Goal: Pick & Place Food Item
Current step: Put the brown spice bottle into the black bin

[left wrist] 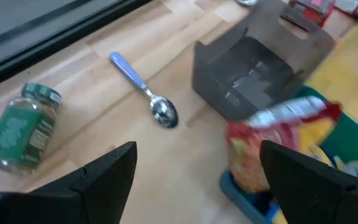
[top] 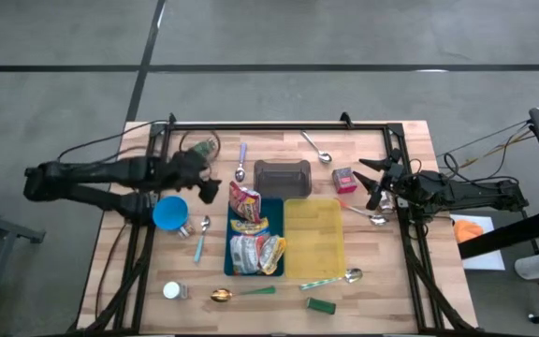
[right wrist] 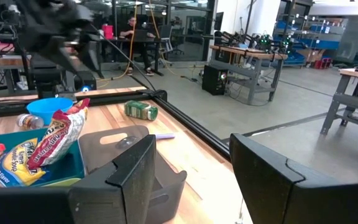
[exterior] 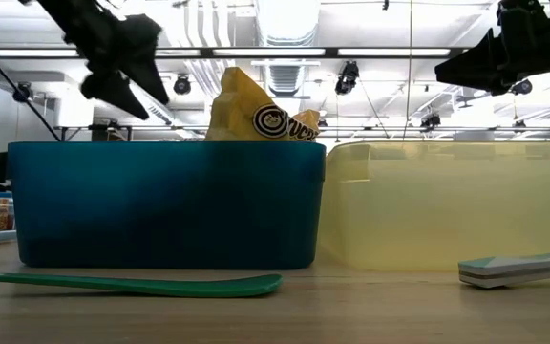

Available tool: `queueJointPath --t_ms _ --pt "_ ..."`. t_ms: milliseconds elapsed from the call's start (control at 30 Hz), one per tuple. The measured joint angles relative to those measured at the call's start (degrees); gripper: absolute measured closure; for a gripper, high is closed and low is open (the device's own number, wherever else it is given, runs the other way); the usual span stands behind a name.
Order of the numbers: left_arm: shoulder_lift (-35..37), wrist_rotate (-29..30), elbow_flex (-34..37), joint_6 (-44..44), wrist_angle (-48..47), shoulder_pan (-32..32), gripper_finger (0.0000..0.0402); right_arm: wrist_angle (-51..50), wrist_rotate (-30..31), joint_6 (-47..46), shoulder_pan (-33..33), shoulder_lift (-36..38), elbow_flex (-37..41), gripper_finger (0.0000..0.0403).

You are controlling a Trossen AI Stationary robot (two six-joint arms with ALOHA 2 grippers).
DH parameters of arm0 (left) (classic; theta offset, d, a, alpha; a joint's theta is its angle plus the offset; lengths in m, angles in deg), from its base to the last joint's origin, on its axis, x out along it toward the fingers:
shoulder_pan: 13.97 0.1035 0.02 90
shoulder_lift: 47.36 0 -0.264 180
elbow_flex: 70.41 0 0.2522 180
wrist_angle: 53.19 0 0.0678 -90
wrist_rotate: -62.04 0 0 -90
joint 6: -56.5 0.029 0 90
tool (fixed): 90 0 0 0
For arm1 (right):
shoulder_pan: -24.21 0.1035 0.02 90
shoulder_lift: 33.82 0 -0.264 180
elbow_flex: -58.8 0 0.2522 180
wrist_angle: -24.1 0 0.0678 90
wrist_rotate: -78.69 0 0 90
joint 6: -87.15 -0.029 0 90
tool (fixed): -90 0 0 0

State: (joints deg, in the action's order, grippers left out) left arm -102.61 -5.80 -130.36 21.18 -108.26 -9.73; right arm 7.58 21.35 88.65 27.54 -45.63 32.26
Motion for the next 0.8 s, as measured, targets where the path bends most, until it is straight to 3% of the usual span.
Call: queueJointPath --t_ms 133,267,467,567,800 --pt "0.0 5.9 -1.0 -10.3 -4.9 -10.0 0.0057 0.0 0.0 0.0 0.0 0.0 0.0 0.0203" --pt "-0.1 7.9 -1.9 -20.5 -9.7 -17.6 0.0057 0.0 0.0 0.0 0.0 0.0 0.0 0.0203" --pt "-1.4 9.3 -1.9 -32.6 -15.1 -23.3 0.0058 0.0 0.0 0.0 0.0 0.0 0.0 0.0203" --pt "-4.0 6.2 -1.9 -35.6 -16.6 -23.7 0.0058 0.0 0.0 0.0 0.0 0.0 0.0 0.0203" --pt "-11.4 -8.6 -1.9 -42.6 -21.6 -23.7 0.0058 0.0 0.0 0.0 0.0 0.0 0.0 0.0203"
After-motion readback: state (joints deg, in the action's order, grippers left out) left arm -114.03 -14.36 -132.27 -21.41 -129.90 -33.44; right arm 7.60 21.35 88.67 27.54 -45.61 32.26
